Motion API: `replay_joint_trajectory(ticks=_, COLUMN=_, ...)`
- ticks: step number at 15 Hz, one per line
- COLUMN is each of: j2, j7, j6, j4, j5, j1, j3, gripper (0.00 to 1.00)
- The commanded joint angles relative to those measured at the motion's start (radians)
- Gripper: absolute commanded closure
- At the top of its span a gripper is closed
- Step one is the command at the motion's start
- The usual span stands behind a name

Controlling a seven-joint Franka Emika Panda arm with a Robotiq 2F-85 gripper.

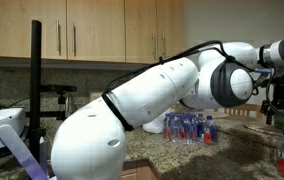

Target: Move the water bottles to the left

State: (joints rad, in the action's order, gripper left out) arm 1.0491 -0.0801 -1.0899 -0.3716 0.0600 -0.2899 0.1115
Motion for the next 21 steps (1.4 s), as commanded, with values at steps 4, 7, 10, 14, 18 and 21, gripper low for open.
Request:
replay_joint_trajectory(ticks=4, j2=0.007, j7=0.108, j6=0.016, j4=-0.012, j5=-0.04, j1=-0.02, j3=-0.016, gripper=0.0)
replay_joint_trajectory(ticks=7, j2=0.014, j7=0.143, j6=0.021, j4=-0.011, j5=-0.046, j1=-0.023, j3=-0.015, gripper=0.0)
replay_joint_trajectory(ticks=10, j2=0.019, j7=0.169, j6=0.012, j4=-0.004, j5=-0.054, j1=-0.021, j3=-0.015, gripper=0.0)
replay_joint_trajectory(ticks=14, j2=0.009, j7=0.197, j6=0.003, j4=-0.014, j5=-0.061, j1=-0.012, j3=-0.015, gripper=0.33)
replay_joint_trajectory(ticks=18, j2=0.012, j7=0.216, j6=0.003, j4=-0.015, j5=-0.063, j1=0.001, j3=-0.019, gripper=0.61)
replay_joint_trajectory(ticks=21, j2=0.012, j7=0.228, j6=-0.003, j4=-0.013, j5=-0.066, j1=-0.002, j3=-0.02, gripper=0.8)
